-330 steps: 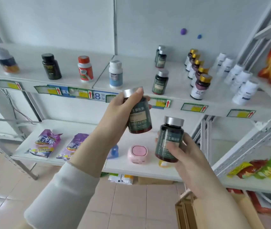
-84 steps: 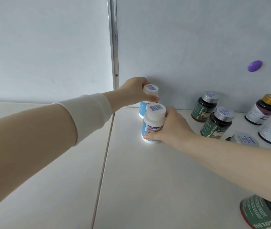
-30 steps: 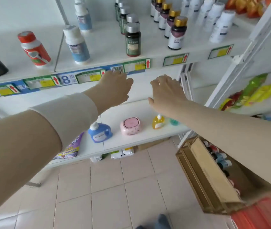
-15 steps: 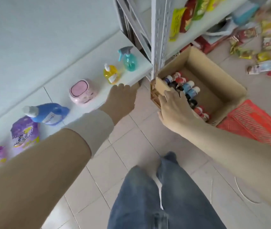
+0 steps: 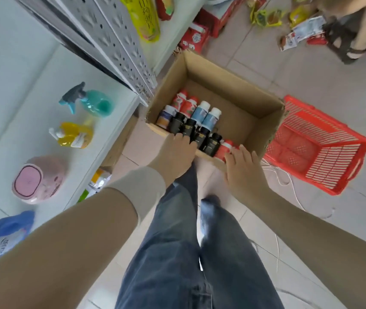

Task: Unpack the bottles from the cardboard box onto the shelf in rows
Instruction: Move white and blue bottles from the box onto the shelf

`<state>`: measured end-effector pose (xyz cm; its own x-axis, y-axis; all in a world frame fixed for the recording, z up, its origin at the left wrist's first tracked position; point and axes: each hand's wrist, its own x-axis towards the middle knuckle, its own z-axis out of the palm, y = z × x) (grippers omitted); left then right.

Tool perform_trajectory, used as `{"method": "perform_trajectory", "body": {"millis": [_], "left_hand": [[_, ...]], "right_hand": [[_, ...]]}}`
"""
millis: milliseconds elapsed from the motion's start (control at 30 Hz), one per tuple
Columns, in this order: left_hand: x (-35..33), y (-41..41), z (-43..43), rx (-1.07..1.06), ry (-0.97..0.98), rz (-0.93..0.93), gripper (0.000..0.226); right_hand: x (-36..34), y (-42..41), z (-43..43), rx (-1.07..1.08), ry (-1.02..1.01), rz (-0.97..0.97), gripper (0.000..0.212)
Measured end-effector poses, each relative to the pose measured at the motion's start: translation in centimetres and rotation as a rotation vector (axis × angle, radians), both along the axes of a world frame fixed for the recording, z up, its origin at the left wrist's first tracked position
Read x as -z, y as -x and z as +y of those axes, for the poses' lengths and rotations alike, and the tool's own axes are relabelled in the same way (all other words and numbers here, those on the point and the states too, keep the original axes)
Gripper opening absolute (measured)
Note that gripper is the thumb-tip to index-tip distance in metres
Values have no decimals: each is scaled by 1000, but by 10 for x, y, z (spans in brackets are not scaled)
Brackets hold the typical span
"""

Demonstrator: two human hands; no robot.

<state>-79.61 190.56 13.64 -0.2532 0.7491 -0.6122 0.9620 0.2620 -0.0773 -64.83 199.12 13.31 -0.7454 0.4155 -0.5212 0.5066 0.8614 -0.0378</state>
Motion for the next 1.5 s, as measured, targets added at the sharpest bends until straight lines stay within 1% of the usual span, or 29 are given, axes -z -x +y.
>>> {"method": "perform_trajectory", "body": {"millis": [100, 167, 333, 533, 633, 733, 767, 833, 967, 1100, 1200, 1267, 1400, 1433, 1500], "left_hand": [[29, 29, 34, 73, 17, -49, 26], [45, 43, 53, 43, 19, -98, 26], [106, 63, 98, -48, 31, -185, 35], [200, 96, 147, -165, 21, -170, 44], [239, 114, 162, -142, 27, -130, 47], [261, 124, 173, -59, 34, -78, 49], [266, 126, 176, -30, 41, -70, 51], [274, 127, 182, -8, 77, -89, 54], [284, 129, 188, -50, 114, -149, 57], [286, 134, 189, -128, 103, -196, 60], [281, 139, 186, -239, 61, -311, 55], [272, 140, 182, -322, -21, -440, 49], [239, 141, 168, -408, -131, -654, 47], [228, 141, 163, -468, -162, -731, 45], [204, 137, 151, -658, -222, -909, 40]], "right_hand": [[18, 12, 22, 107, 64, -59, 46], [33, 19, 36, 149, 102, -103, 50], [88, 46, 62, 335, 201, -84, 50], [184, 83, 82, 503, 298, -45, 44], [220, 107, 96, 672, 353, 8, 40], [247, 123, 109, 962, 478, 21, 46], [255, 127, 111, 1026, 524, 20, 49], [267, 134, 114, 1095, 604, 9, 51], [277, 145, 118, 1252, 697, 15, 53], [278, 148, 122, 1335, 749, 11, 46], [271, 141, 124, 1346, 759, 14, 45], [264, 132, 126, 1370, 732, 39, 50], [236, 107, 127, 1387, 683, 111, 59], [228, 100, 126, 1392, 683, 140, 59], [206, 87, 122, 1422, 729, 213, 59]]}}
